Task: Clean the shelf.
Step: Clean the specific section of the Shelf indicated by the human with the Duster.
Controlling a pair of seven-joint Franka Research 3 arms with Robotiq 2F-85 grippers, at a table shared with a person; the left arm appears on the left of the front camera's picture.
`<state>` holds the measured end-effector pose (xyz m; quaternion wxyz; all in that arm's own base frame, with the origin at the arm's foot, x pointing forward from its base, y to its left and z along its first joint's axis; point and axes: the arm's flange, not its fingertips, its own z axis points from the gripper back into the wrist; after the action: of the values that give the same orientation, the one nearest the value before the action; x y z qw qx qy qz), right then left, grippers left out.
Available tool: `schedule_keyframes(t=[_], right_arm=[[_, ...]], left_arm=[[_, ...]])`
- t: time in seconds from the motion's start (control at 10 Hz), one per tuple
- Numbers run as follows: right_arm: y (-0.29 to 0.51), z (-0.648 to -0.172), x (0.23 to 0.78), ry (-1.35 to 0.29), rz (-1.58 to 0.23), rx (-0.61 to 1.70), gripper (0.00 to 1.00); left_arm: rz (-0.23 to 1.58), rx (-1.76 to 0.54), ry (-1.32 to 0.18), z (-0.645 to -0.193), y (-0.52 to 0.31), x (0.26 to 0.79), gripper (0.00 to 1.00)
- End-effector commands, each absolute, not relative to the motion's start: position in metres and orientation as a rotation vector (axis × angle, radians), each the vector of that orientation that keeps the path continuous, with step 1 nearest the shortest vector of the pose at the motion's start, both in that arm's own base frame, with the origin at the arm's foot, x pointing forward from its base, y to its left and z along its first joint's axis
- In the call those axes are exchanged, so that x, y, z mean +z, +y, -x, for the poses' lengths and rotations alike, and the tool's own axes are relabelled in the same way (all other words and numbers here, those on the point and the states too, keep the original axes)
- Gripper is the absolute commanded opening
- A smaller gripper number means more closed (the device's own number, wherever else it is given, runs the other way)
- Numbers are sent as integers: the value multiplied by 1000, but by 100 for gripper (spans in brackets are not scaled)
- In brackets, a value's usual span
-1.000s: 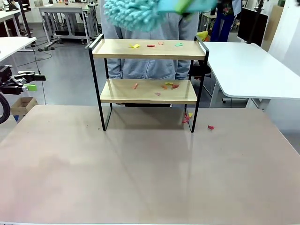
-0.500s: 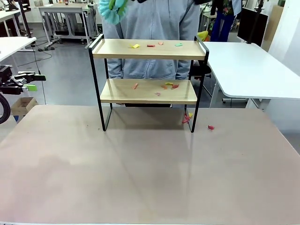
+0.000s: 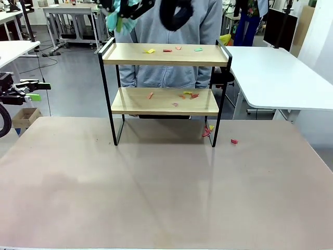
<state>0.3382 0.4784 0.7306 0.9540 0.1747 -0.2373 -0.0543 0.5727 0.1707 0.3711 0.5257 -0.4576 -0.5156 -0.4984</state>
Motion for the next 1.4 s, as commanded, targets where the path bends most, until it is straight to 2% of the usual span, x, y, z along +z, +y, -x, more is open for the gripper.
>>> schedule_keyframes(t=[0.0,0.6,1.1,1.3], right_arm=[[514,-355,754,-491,-339,-124,13],[545,-382,725,-436,-279,-128,13],[534,-385,701,-341,-229,-148,13],[528,-383,693,-365,-225,-115,13]], left_arm=[[1091,-1196,-1240,-571,171,375,100],[1091,-1196,-1240,-571,171,375,100],[1091,-1196,-1240,-571,171,375,100],[1091,-1196,-1240,-571,171,375,100]])
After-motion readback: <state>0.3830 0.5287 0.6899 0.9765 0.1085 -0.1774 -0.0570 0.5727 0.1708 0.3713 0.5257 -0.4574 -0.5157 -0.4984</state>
